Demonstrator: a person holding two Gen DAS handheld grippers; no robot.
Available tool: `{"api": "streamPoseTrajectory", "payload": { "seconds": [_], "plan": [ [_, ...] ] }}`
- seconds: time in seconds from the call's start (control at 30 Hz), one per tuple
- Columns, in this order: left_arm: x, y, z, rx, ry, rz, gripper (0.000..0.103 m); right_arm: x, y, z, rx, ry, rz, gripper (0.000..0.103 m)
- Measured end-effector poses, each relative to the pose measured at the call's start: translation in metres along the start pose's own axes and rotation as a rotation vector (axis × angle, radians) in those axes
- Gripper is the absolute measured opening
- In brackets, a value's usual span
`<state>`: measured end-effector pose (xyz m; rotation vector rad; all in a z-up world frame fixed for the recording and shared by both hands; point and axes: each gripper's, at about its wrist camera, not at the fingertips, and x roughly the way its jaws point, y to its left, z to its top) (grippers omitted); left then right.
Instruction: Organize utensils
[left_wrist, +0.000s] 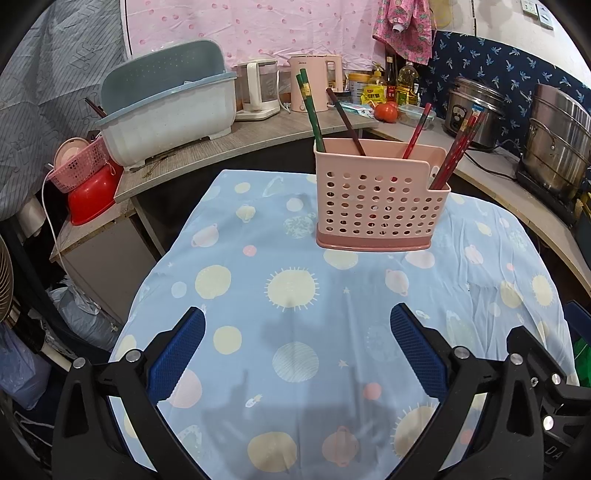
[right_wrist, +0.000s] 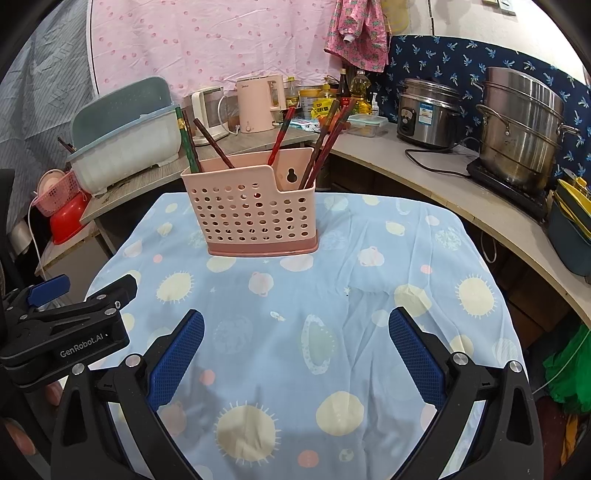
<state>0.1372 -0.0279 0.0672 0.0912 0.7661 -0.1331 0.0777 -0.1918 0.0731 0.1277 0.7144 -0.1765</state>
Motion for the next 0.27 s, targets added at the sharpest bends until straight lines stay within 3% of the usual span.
{"api": "streamPoseTrajectory", "payload": {
  "seconds": [0.27],
  "plan": [
    [0.0006,0.0006,-0.0001,-0.006,0.003,-0.012,0.096,0.0000,-0.0013,-0.0003,0.000,0.005,0.003,0.097]
  ]
}}
